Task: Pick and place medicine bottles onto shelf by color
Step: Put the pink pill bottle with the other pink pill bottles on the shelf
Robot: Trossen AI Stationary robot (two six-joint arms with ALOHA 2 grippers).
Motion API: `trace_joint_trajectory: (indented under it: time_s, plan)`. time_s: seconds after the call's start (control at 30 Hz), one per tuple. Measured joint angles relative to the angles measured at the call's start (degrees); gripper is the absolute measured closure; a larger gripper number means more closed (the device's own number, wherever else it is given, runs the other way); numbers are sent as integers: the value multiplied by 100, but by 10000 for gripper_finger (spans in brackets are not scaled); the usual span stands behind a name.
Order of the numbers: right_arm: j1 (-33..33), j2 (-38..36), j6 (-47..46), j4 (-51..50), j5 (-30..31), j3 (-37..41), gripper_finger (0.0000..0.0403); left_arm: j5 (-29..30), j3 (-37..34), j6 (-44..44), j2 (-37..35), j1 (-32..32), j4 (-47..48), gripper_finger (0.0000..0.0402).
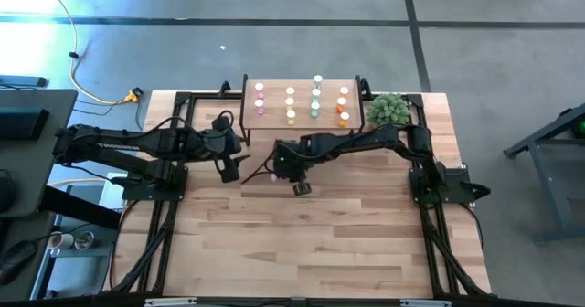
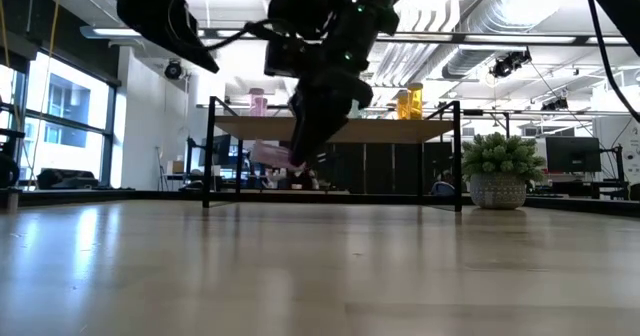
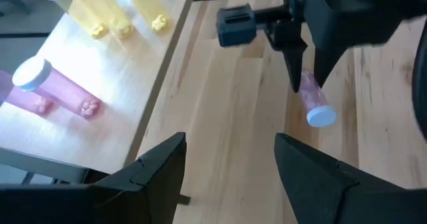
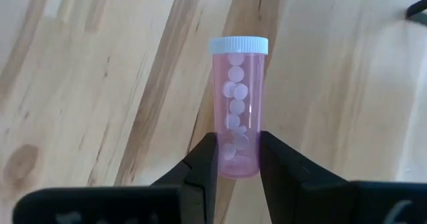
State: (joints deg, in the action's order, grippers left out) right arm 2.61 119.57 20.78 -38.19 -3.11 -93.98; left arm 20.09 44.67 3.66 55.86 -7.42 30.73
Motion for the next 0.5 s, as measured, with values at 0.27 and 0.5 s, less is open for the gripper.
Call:
trace_joint_trajectory:
  time_s: [0.27, 0.5]
  plan:
    - [0, 0, -199, 40, -2, -429, 329, -429, 496, -248, -1, 2, 867, 186]
    - [0, 0, -454, -14, 263, -925, 329, -1003, 615, -309, -24, 4, 944, 186]
